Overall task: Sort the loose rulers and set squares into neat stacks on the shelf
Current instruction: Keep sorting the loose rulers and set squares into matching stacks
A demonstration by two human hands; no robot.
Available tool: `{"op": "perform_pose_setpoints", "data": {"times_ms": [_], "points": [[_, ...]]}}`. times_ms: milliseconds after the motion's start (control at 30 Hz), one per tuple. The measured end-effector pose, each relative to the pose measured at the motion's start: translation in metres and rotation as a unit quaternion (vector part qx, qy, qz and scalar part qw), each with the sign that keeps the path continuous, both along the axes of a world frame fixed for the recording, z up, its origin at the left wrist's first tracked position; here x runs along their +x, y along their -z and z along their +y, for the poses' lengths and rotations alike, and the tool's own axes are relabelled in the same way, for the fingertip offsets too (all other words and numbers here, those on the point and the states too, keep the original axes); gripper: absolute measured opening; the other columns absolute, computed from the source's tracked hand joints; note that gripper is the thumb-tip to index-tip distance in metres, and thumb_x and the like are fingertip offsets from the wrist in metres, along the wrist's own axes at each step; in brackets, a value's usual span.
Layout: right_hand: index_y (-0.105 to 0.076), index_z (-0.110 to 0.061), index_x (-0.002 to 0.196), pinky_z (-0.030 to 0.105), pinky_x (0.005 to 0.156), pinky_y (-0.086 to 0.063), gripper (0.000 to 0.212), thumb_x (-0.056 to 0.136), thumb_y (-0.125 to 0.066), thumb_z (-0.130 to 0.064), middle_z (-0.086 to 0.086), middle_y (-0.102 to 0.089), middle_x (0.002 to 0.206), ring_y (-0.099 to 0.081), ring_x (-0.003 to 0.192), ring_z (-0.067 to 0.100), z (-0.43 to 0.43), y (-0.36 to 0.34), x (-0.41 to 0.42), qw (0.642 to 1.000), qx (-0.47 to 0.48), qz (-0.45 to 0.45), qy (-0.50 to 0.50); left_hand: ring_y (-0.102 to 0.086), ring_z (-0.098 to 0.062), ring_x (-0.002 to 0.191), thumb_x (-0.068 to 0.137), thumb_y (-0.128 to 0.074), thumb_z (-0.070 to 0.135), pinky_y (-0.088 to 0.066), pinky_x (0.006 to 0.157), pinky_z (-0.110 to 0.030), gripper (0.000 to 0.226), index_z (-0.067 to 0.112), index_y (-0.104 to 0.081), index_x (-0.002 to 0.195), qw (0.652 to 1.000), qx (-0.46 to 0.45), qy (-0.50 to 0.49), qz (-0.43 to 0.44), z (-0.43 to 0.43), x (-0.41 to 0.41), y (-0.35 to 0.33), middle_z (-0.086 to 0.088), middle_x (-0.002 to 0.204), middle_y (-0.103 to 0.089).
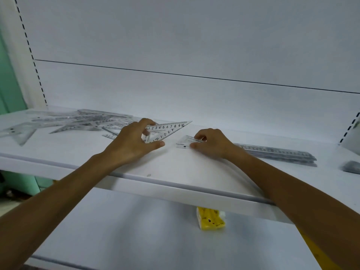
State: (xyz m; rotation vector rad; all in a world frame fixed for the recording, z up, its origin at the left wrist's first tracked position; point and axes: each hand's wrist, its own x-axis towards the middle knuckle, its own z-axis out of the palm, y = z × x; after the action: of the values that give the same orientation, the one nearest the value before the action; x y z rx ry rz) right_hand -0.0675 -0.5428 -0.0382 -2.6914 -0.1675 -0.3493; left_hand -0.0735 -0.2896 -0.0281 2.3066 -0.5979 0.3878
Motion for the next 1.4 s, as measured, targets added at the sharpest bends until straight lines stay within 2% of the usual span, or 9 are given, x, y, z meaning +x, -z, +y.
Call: {"op": "perform_pose_setpoints", "data": {"times_ms": [67,167,233,333,567,700,767,867,1400], "points": [[-0.063,-0.016,0.104,0.025,0.082,-0.041,0.032,0.082,-0.063,-0.039,-0.001,-0.062,0.108,-0.051,0.094,0.011,-0.002,0.003,0.001,1.000,-0.019,0.010,0.003,-0.054,0.004,0.059,0.070,-0.073,0.047,-0.040,0.061,-0.013,0.049,0.036,-0.051,0.112,1.000,-0.013,0.012,0.019,0.001,-0.001,0.001,0.009,0.094,-0.057],[-0.064,-0.014,0.099,0.024,0.079,-0.040,0.031,0.082,-0.062,-0.040,-0.001,-0.063,0.102,-0.055,0.094,0.015,-0.004,0.003,0.002,0.999,-0.032,0.020,0.000,-0.058,-0.003,0.066,0.066,-0.073,0.050,-0.050,0.063,-0.022,0.046,0.044,-0.051,0.106,0.997,-0.046,0.034,0.057,0.002,-0.003,0.001,0.013,0.095,-0.058],[-0.063,-0.013,0.102,0.025,0.079,-0.040,0.033,0.084,-0.060,-0.040,0.001,-0.062,0.104,-0.055,0.100,0.018,-0.003,0.003,0.001,0.999,-0.044,0.024,-0.003,-0.057,0.002,0.062,0.064,-0.073,0.052,-0.045,0.062,-0.015,0.046,0.047,-0.050,0.104,0.997,-0.046,0.038,0.053,0.001,-0.003,0.000,0.016,0.094,-0.058],[-0.057,-0.015,0.116,0.025,0.086,-0.037,0.038,0.088,-0.056,-0.040,0.003,-0.057,0.118,-0.051,0.111,0.019,0.003,-0.002,-0.009,0.998,-0.053,0.014,0.000,-0.056,0.007,0.061,0.061,-0.075,0.052,-0.039,0.056,-0.004,0.051,0.043,-0.051,0.105,0.997,-0.052,0.038,0.037,-0.002,0.000,-0.001,0.017,0.090,-0.059],[-0.055,-0.024,0.117,0.028,0.091,-0.037,0.035,0.090,-0.048,-0.044,-0.008,-0.057,0.121,-0.048,0.111,0.011,0.016,-0.004,-0.102,0.994,-0.086,-0.054,0.036,-0.059,0.002,0.071,0.058,-0.075,0.055,-0.039,0.060,-0.014,0.058,0.032,-0.052,0.107,0.997,-0.056,0.032,0.032,-0.022,0.025,-0.006,0.017,0.092,-0.061],[-0.058,-0.022,0.110,0.027,0.086,-0.038,0.044,0.092,-0.030,-0.052,-0.008,-0.058,0.113,-0.050,0.106,0.015,0.032,0.012,-0.150,0.988,-0.128,-0.066,0.050,-0.060,-0.004,0.077,0.058,-0.071,0.063,-0.046,0.070,-0.023,0.062,0.031,-0.054,0.108,0.998,0.006,0.058,0.019,-0.049,0.039,-0.008,0.017,0.094,-0.060],[-0.061,-0.016,0.104,0.031,0.082,-0.047,0.047,0.093,-0.025,-0.043,-0.001,-0.062,0.104,-0.057,0.097,0.020,0.040,0.022,-0.160,0.975,-0.192,-0.102,0.051,-0.061,-0.008,0.083,0.057,-0.067,0.069,-0.048,0.079,-0.031,0.064,0.033,-0.053,0.108,0.995,0.077,0.069,0.014,-0.063,0.043,-0.007,0.017,0.098,-0.059],[-0.063,-0.013,0.101,0.033,0.076,-0.052,0.041,0.093,-0.029,-0.034,0.002,-0.065,0.099,-0.061,0.091,0.023,0.044,0.029,-0.163,0.970,-0.190,-0.130,0.075,-0.058,-0.012,0.091,0.059,-0.066,0.070,-0.048,0.084,-0.034,0.065,0.033,-0.053,0.110,0.986,0.146,0.076,-0.001,-0.080,0.049,-0.004,0.015,0.100,-0.058],[-0.065,-0.013,0.099,0.030,0.071,-0.054,0.038,0.091,-0.032,-0.030,0.000,-0.067,0.094,-0.062,0.082,0.018,0.044,0.036,-0.159,0.967,-0.181,-0.155,0.095,-0.053,-0.012,0.107,0.065,-0.061,0.072,-0.036,0.077,-0.028,0.070,0.035,-0.052,0.124,0.970,0.228,0.087,0.021,-0.094,0.070,0.007,0.011,0.118,-0.058]]}}
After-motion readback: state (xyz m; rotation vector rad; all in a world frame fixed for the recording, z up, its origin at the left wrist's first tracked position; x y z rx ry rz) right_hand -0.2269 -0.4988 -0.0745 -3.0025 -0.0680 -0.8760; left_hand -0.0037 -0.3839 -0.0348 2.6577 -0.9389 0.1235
